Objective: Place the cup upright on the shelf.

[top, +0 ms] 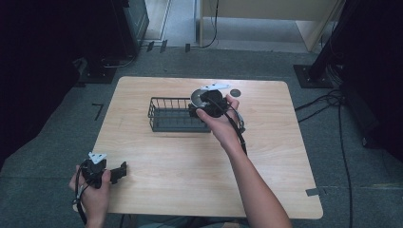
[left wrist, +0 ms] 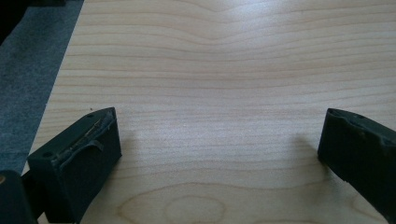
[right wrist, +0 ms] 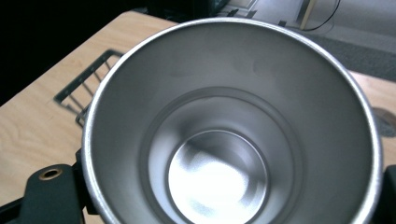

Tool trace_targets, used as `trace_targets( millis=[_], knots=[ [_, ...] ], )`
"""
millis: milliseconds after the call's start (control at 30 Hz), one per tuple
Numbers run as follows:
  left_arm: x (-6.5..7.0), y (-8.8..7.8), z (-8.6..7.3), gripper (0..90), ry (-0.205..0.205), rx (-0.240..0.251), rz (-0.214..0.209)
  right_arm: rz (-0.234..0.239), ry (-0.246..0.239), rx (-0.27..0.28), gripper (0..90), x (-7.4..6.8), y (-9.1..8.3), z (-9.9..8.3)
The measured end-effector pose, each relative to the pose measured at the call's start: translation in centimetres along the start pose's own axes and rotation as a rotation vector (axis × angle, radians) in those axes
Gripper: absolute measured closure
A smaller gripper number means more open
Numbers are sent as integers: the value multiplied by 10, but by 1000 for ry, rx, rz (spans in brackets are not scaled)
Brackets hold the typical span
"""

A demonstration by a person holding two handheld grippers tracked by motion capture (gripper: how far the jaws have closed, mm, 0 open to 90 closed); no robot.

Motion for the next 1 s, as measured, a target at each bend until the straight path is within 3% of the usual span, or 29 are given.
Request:
trace_targets(
  millis=[233,500,800,1000],
  knots=[
    [0,0,0,0,0,0,0,-28,19,7,173,7,21,8],
    [0,0,0,0,1,0,0,-53,20,-18,173,6,46,3],
    [0,0,0,0,1,0,0,-28,13,-75,172,-8,69,-10],
    [0,0,0,0,1,0,0,-22,0,-120,172,-10,79,-18]
  ],
)
Point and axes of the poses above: each handheld gripper's, and its own axes: y roughly forward along the jaws, z roughly out of its top, x roughly to its right, the point moved 8 cm from there along y, roughly forward along the jaws
